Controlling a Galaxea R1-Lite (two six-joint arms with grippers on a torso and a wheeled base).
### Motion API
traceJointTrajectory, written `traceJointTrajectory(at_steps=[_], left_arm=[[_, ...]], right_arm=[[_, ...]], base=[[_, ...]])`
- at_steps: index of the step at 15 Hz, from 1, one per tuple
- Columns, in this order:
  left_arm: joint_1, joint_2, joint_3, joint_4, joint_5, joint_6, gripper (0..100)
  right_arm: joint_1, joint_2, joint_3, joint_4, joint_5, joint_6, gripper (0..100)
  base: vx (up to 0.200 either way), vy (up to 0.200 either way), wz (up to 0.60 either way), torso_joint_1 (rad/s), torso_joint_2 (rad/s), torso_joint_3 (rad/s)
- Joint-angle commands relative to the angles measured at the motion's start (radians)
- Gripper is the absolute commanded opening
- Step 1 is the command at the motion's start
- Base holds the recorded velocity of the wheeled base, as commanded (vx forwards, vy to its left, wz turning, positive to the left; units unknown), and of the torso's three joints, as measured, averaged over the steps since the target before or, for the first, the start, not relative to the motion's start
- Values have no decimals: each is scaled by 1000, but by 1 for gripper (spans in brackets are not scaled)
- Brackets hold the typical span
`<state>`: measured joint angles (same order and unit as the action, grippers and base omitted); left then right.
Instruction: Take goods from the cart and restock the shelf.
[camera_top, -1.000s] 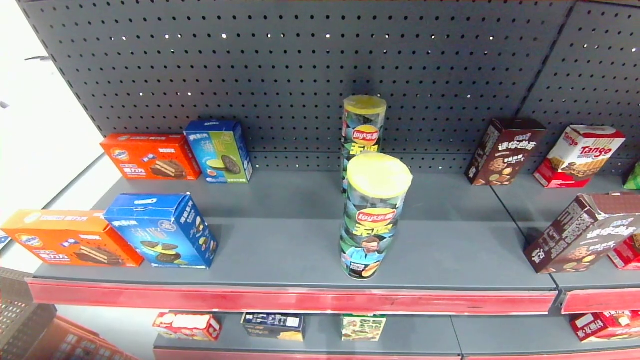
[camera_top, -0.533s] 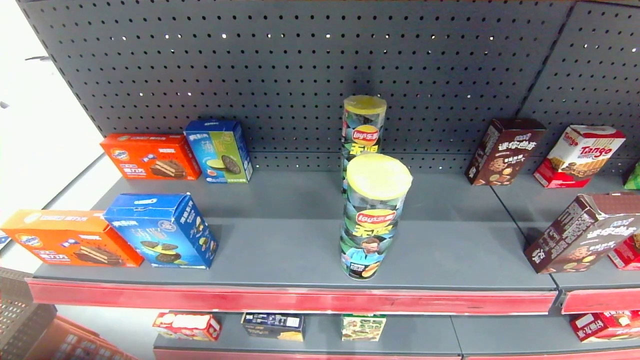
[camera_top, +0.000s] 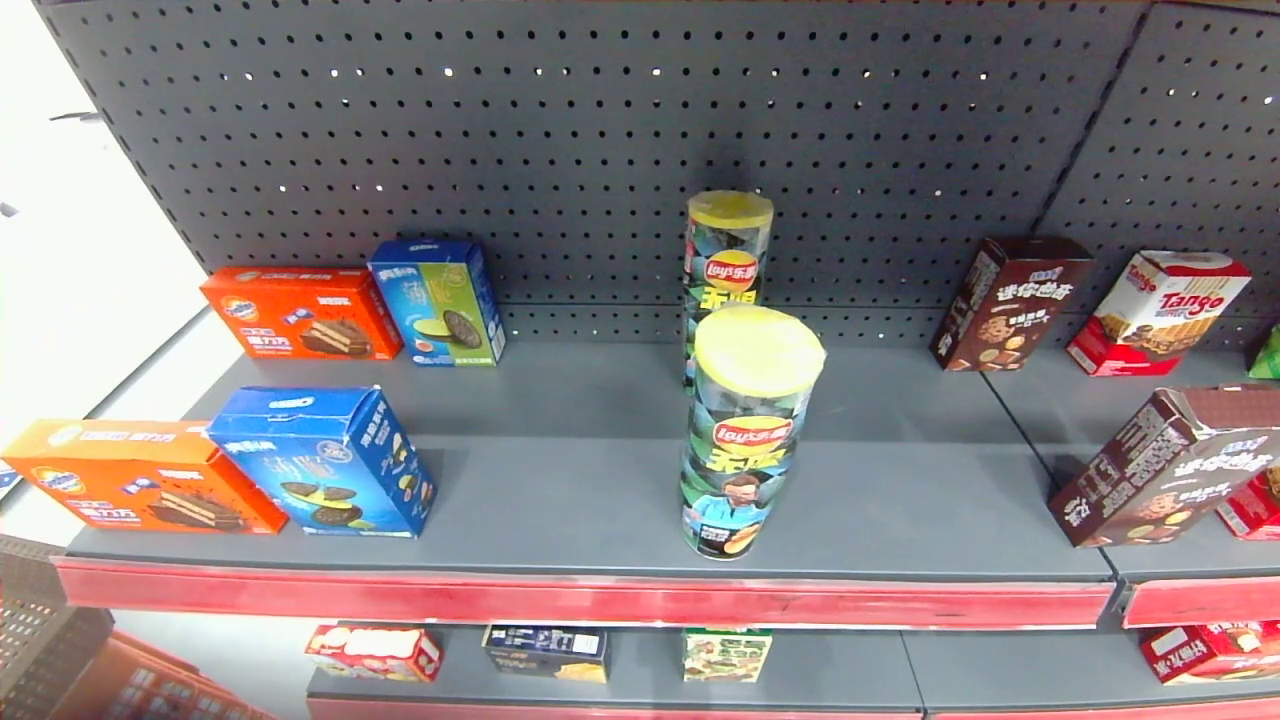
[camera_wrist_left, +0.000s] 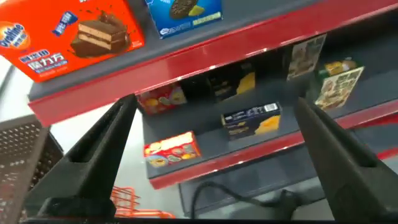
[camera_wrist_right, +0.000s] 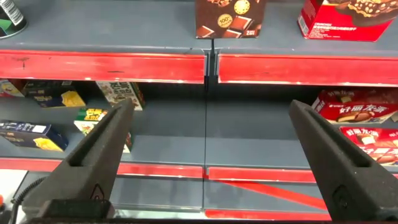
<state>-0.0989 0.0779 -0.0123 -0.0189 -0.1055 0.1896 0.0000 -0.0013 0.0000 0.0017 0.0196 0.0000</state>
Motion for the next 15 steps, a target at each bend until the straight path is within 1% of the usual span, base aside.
traceJointTrajectory(at_steps=[1, 2, 3, 4, 5, 6, 7, 8, 9, 10, 11, 12, 13, 15], left_arm=[[2, 3, 2, -12, 56, -76, 100], [1, 3, 3, -18, 136, -76, 100], [2, 3, 5, -21, 233, -61, 100], [2, 3, 8, -32, 270, -52, 100], [18, 6, 12, -53, 265, -61, 100], [68, 3, 12, -53, 224, -65, 100], [153, -13, 12, -52, 132, -82, 100], [119, -26, 12, -52, 81, -114, 100], [90, -78, 12, -50, 67, -124, 100], [90, -78, 11, -45, 66, -125, 100], [91, -78, 9, -42, 67, -134, 100], [91, -78, 9, -39, 63, -165, 100], [91, -78, 9, -39, 63, -163, 100], [91, -78, 8, -38, 63, -179, 100]], right_arm=[[0, 1, 0, 0, 0, 0, 100], [0, 1, 0, 0, 0, 0, 100], [0, 1, 0, 0, 0, 0, 100], [0, 1, 0, 0, 0, 0, 100], [0, 1, 0, 0, 0, 0, 100], [0, 1, 0, 0, 0, 0, 100], [0, 1, 0, 0, 0, 0, 100], [0, 1, 0, 0, 0, 0, 100], [0, 1, 0, 0, 0, 0, 100], [0, 1, 0, 0, 0, 0, 100], [0, 1, 0, 0, 0, 0, 100], [0, 1, 0, 0, 0, 0, 100], [0, 1, 0, 0, 0, 0, 100], [0, 1, 0, 0, 0, 0, 100]], base=[[0, 0, 0, 0, 0, 0], [0, 0, 0, 0, 0, 0], [0, 0, 0, 0, 0, 0], [0, 0, 0, 0, 0, 0], [0, 0, 0, 0, 0, 0], [0, 0, 0, 0, 0, 0], [0, 0, 0, 0, 0, 0], [0, 0, 0, 0, 0, 0], [0, 0, 0, 0, 0, 0], [0, 0, 0, 0, 0, 0], [0, 0, 0, 0, 0, 0], [0, 0, 0, 0, 0, 0], [0, 0, 0, 0, 0, 0], [0, 0, 0, 0, 0, 0]])
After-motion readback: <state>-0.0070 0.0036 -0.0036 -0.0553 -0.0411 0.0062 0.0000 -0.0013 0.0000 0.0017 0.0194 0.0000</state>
